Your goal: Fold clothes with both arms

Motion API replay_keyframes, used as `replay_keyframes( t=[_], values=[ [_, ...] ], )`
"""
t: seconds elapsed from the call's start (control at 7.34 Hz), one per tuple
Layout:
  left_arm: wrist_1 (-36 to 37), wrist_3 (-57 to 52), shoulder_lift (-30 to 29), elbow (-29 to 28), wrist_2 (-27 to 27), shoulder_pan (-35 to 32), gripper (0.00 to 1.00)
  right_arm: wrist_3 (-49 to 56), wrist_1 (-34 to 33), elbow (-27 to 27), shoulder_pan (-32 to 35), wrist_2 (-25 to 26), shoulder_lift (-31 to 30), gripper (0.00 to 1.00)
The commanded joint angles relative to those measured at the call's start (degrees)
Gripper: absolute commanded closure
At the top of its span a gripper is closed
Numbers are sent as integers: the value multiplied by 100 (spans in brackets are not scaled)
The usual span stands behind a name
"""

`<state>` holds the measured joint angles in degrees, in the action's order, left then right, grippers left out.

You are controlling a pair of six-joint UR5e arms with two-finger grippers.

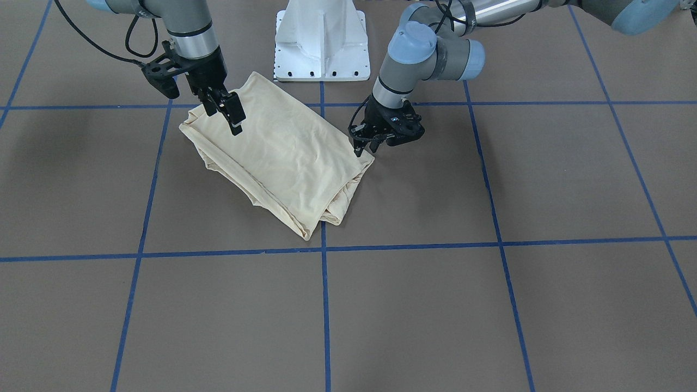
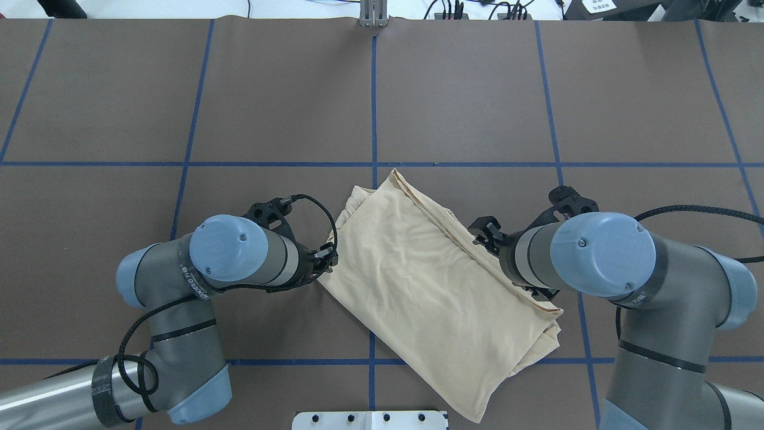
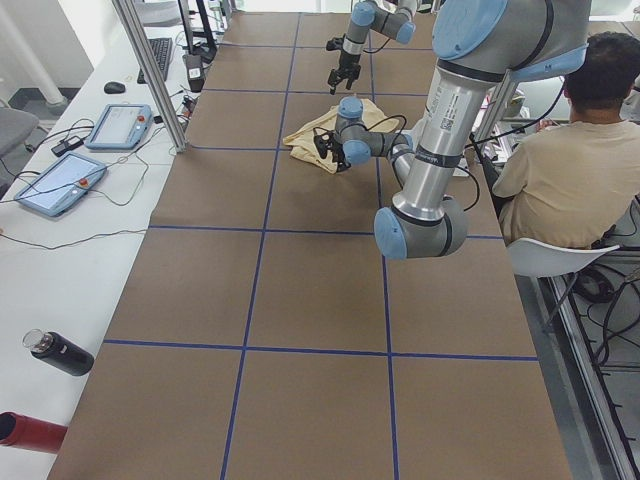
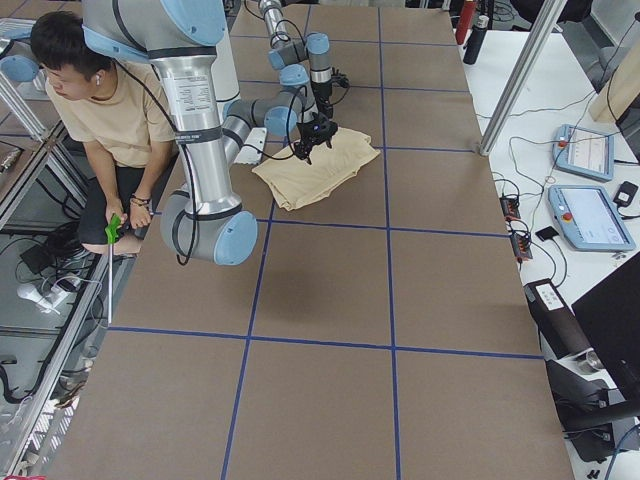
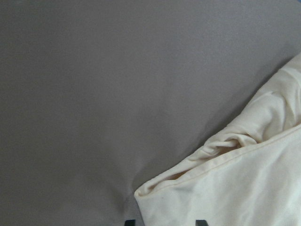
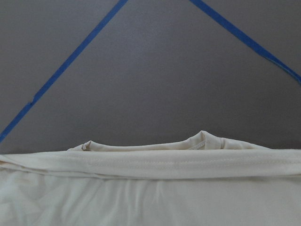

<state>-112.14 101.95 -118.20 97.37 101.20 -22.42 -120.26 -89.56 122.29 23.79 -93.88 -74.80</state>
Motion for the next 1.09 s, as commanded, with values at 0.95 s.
replay_keyframes(
  t=[0.95],
  values=[
    [-1433, -1167, -1202, -2143, -91, -1763, 100, 29, 61, -135, -49, -16, 35, 0]
  ],
)
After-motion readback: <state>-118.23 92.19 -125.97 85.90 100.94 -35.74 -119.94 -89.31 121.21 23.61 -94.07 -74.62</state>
